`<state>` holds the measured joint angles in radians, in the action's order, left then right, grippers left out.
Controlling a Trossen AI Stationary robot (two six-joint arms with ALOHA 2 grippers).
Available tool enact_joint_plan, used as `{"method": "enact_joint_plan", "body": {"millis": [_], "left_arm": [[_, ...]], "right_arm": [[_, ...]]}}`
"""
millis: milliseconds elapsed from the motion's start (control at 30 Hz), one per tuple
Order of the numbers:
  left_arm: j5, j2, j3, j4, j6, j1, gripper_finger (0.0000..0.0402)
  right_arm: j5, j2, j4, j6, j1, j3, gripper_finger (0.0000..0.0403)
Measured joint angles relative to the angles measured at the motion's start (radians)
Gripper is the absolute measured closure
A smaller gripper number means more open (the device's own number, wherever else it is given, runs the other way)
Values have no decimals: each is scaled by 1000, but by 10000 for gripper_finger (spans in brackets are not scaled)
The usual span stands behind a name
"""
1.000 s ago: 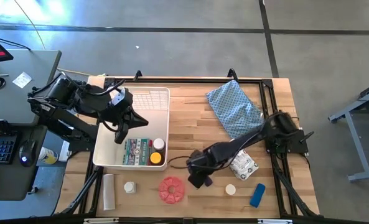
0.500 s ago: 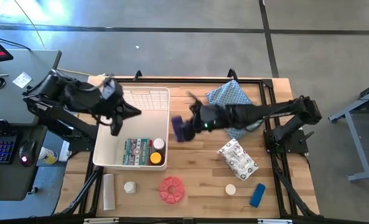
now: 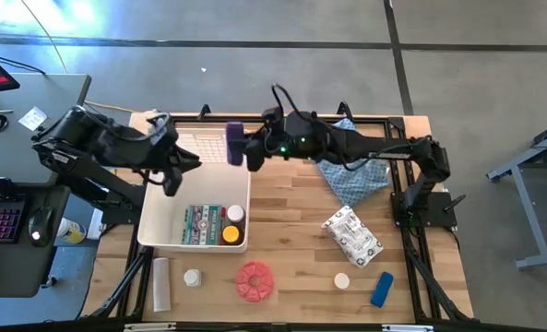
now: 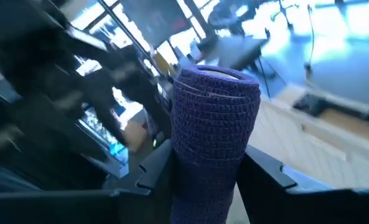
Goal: Pick & place medical supplies in basket/bin
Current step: Put the violet rolled gauze into the white bin
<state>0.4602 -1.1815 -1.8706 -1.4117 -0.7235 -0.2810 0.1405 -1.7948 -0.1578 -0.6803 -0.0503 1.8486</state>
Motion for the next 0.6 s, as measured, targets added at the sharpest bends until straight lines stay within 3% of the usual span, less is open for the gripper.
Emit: {"method": "enact_joint_plan", "body": {"millis": [100,333,433,600], "left_arm": [[40,0,0,29,-35,0,211],[13,41,-1,276,-25,0,85],[3,42,-1,357,-22,0,60],[55,23,-1,387,-34,0,56]], "right_arm": [[1,-4,46,37,-10,30,262],[-81,-6,176,87,-18,64,263],[-103,-6,228,86,-17,64,263],[-133,-6,264,83,-9,64,263]]}}
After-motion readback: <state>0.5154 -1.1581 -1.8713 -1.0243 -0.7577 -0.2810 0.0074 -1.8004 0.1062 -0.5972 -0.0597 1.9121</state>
